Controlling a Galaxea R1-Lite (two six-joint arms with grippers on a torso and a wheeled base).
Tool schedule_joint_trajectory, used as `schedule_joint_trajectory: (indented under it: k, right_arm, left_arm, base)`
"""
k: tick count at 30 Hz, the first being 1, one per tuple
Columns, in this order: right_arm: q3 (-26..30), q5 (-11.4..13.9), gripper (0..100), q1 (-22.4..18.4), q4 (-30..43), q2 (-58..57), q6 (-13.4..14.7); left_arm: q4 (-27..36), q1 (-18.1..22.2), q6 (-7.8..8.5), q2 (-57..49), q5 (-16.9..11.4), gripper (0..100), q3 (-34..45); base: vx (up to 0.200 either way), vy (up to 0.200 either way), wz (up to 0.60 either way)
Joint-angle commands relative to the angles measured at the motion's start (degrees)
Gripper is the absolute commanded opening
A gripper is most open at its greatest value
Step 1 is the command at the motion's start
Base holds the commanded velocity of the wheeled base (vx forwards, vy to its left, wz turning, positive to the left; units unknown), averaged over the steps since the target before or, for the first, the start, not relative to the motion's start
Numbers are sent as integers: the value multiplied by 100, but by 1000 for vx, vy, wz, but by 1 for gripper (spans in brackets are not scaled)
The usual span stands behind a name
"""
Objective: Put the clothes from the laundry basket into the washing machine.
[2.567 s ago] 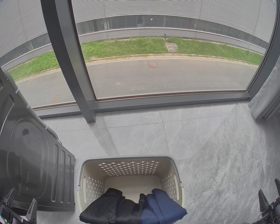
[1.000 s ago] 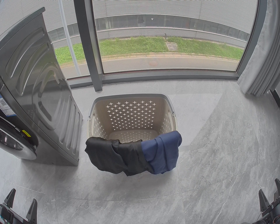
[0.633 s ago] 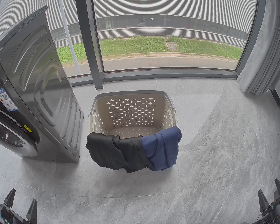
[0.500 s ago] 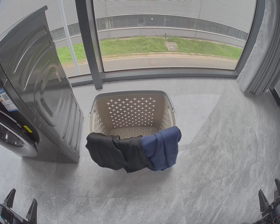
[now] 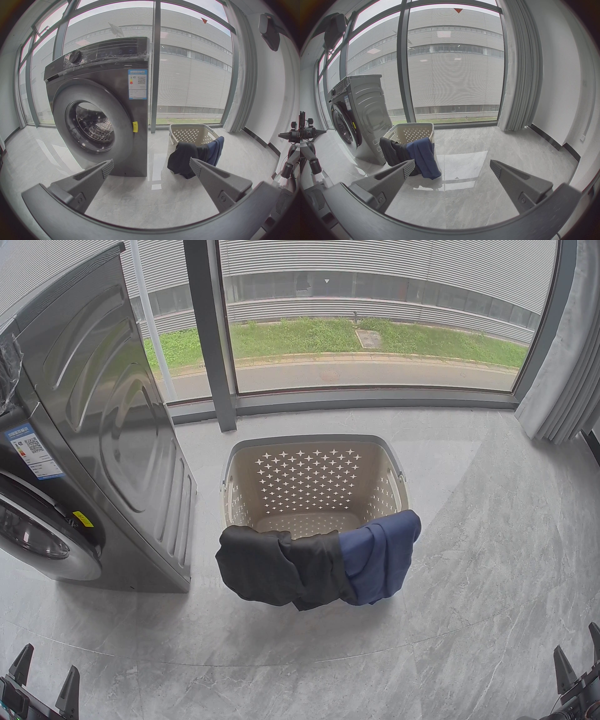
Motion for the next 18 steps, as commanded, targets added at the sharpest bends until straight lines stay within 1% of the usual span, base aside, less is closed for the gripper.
schedule_joint_trajectory:
  k: [1,18]
  right_arm:
    - [101,-7,100,-4,-2,-84,-1]
    - [101,11,100,5,-2,-84,-10]
  left_arm:
    - [6,0,3,-86,2,100,84]
    - [-3,0,38,-86,-7,100,84]
  base:
    - [0,200,0]
    - [0,200,0]
